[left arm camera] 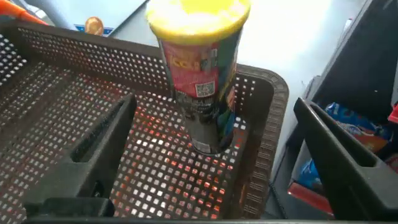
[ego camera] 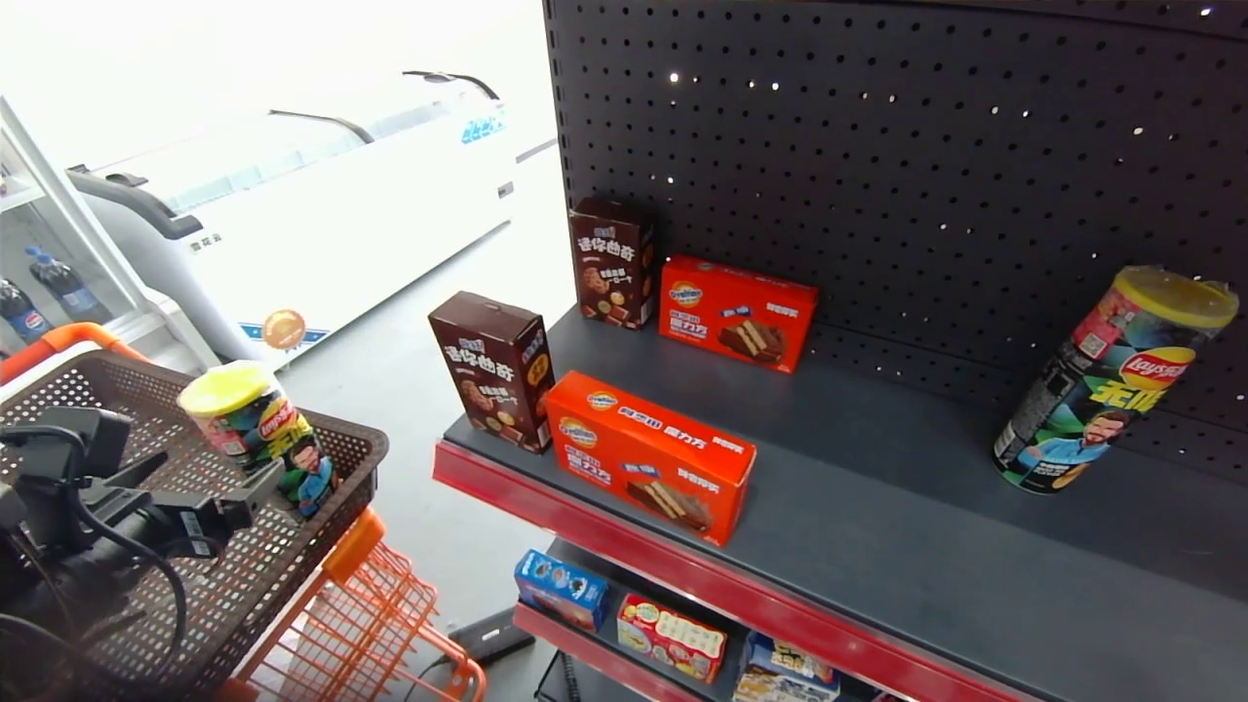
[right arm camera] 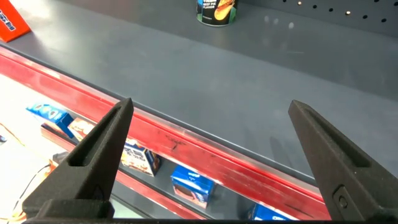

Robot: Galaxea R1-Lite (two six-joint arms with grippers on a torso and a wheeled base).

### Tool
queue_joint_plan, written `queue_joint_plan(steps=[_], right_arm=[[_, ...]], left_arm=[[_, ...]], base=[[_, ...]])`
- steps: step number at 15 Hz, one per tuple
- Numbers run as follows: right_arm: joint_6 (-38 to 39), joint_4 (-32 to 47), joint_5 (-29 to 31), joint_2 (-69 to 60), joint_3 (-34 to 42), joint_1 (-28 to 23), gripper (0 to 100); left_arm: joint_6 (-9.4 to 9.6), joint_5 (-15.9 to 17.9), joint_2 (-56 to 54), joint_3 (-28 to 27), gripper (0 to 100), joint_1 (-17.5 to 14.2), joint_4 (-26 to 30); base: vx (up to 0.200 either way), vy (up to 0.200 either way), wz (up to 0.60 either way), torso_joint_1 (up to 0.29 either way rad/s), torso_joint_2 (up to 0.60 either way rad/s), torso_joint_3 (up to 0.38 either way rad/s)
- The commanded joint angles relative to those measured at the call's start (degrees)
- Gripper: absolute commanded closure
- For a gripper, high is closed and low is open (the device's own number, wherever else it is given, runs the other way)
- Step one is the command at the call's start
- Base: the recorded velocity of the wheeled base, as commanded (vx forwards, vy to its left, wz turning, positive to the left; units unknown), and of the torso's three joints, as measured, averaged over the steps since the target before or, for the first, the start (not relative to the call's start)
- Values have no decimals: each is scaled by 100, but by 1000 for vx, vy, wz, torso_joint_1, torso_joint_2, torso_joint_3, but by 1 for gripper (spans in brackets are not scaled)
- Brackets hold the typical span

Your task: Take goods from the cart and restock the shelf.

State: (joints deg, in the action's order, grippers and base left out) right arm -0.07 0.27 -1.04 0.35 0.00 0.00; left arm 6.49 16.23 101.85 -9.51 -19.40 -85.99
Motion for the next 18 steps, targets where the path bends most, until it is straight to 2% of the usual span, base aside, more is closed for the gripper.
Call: queue_joint_plan(steps=[1,2,3,4,5,7,10,12,16,18], right_arm=[[-1,0,-2,9,0,9,0],[-1,0,-2,9,0,0,0],[-1,0,-2,9,0,9,0],[-1,0,-2,9,0,0,0],[-1,0,-2,9,0,0,0],[-1,0,-2,9,0,0,0],[-1,0,-2,9,0,0,0],[-1,0,-2,9,0,0,0],[-1,0,-2,9,0,0,0],[-1,0,-2,9,0,9,0]], left_arm=[[37,874,625,-7,0,-407,-392],[134,1049,704,-60,0,-504,-401],[327,1120,845,-253,0,-697,-383],[415,1128,1030,-517,0,-864,-392],[441,1128,1109,-666,0,-935,-401],[608,1128,1223,-737,0,-952,-392],[600,1137,1478,-992,0,-855,-383],[547,1128,1777,-1510,0,-662,-295],[538,1128,2128,-2117,0,-372,-234],[547,1120,2199,-2187,0,-319,-216]], base=[[0,0,0,0,0,0],[0,0,0,0,0,0],[0,0,0,0,0,0],[0,0,0,0,0,0],[0,0,0,0,0,0],[0,0,0,0,0,0],[0,0,0,0,0,0],[0,0,0,0,0,0],[0,0,0,0,0,0],[0,0,0,0,0,0]])
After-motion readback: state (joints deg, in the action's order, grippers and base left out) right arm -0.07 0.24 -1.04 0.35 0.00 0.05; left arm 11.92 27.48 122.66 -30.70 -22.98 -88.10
